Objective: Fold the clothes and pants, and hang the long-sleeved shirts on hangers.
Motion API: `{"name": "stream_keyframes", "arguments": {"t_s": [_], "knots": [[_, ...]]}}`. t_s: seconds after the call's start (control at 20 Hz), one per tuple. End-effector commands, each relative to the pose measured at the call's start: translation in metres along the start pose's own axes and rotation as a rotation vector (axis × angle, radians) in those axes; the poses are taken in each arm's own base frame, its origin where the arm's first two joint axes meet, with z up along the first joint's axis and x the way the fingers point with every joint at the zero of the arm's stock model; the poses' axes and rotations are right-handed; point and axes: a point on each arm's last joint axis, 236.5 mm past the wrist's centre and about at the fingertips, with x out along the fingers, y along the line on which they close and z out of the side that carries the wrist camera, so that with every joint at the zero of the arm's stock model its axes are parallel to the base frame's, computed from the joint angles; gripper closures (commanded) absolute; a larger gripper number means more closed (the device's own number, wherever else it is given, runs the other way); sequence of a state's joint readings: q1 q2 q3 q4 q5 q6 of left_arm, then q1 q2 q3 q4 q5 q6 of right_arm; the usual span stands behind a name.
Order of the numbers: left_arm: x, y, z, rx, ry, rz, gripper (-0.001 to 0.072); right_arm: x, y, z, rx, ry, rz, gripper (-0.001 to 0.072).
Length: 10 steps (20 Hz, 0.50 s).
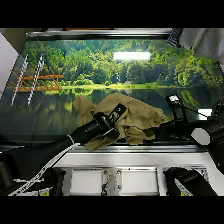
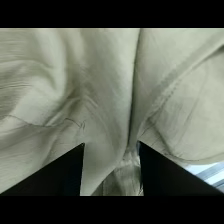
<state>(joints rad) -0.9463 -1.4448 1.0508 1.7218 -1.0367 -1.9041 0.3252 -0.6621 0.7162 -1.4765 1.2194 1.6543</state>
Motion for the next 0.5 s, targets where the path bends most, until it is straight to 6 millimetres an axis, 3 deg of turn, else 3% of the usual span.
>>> {"name": "stream_keyframes", "arguments": {"t_s": [0.0,0.15,0.3,0.35,0.4,0.45], "knots": [[0.005,-0.002,-0.006,0.013,0.015,0.004,0.0357,0.0,0.0,0.004,0.0,-0.02,0.002,0.0701],[0.017,-0.013,-0.022,0.027,0.034,-0.016,0.0357,0.0,0.0,0.004,0.0,-0.019,0.002,0.07],[0.023,-0.007,-0.024,-0.006,0.033,-0.016,0.0391,0.0,0.0,0.004,0.0,-0.02,0.002,0.07],[0.022,0.0,-0.019,-0.026,0.029,-0.013,0.0634,0.0,0.0,0.005,-0.002,-0.02,-0.002,0.0701],[0.016,0.009,-0.01,-0.057,0.021,-0.01,0.0693,-0.001,-0.004,0.005,-0.009,-0.023,-0.018,0.07],[0.004,0.02,0.003,-0.093,0.0,-0.008,0.0693,-0.003,-0.012,0.008,-0.022,-0.029,-0.051,0.0701]]}}
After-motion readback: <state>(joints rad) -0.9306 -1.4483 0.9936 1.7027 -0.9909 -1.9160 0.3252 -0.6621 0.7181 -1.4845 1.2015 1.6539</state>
